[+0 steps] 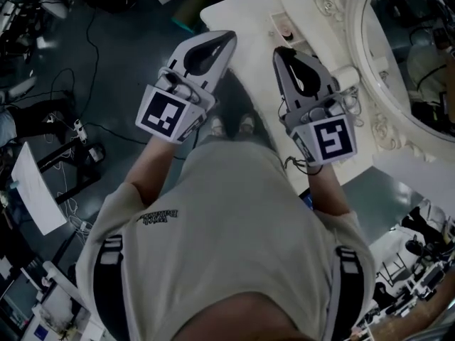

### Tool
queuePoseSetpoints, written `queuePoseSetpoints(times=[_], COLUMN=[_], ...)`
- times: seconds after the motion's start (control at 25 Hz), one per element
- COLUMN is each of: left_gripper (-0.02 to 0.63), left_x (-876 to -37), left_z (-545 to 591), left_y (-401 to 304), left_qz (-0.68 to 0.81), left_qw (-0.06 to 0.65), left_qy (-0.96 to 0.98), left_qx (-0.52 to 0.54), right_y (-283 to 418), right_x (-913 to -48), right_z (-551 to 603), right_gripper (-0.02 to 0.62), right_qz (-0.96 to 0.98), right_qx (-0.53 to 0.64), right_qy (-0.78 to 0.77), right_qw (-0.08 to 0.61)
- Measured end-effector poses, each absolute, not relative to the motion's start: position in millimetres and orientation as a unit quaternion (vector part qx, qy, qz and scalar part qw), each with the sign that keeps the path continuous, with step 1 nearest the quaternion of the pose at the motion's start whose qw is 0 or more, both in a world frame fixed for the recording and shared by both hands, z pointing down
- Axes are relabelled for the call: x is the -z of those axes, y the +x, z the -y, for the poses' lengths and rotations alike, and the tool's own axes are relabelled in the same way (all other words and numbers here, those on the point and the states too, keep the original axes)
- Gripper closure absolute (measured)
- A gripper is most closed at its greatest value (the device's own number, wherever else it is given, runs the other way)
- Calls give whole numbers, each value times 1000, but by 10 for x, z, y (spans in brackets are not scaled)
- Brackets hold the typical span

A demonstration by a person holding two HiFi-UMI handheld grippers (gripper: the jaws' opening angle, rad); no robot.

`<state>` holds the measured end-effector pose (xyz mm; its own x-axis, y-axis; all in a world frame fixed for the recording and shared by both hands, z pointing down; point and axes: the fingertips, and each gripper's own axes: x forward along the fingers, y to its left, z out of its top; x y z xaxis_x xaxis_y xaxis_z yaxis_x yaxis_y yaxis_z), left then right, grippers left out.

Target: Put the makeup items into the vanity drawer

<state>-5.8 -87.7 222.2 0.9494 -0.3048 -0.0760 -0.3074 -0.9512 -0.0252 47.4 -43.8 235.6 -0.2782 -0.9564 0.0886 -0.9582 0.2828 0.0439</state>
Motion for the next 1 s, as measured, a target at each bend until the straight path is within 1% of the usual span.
queuePoseSetpoints(times=[0.12, 0.28, 0.76, 1.0], left_gripper=[594, 594, 595, 595], left_x=[-2312, -2404, -2395, -2427], left_z=[767, 688, 614, 636], left_y=[-116, -122, -78, -111], left_qz=[-158, -156, -148, -155], left_qw=[8, -7, 10, -1], left_qy=[-987, -987, -989, -988], left_qx=[-33, -29, -20, -14], right_y=[409, 387, 427, 393], right_x=[-2470, -2523, -2551, -2577], right_z=[363, 320, 341, 363], right_gripper=[589, 589, 589, 589], right_qz=[802, 801, 798, 801], right_qx=[-33, -37, -41, -49], right_qy=[596, 597, 600, 594], right_qw=[32, 35, 43, 47])
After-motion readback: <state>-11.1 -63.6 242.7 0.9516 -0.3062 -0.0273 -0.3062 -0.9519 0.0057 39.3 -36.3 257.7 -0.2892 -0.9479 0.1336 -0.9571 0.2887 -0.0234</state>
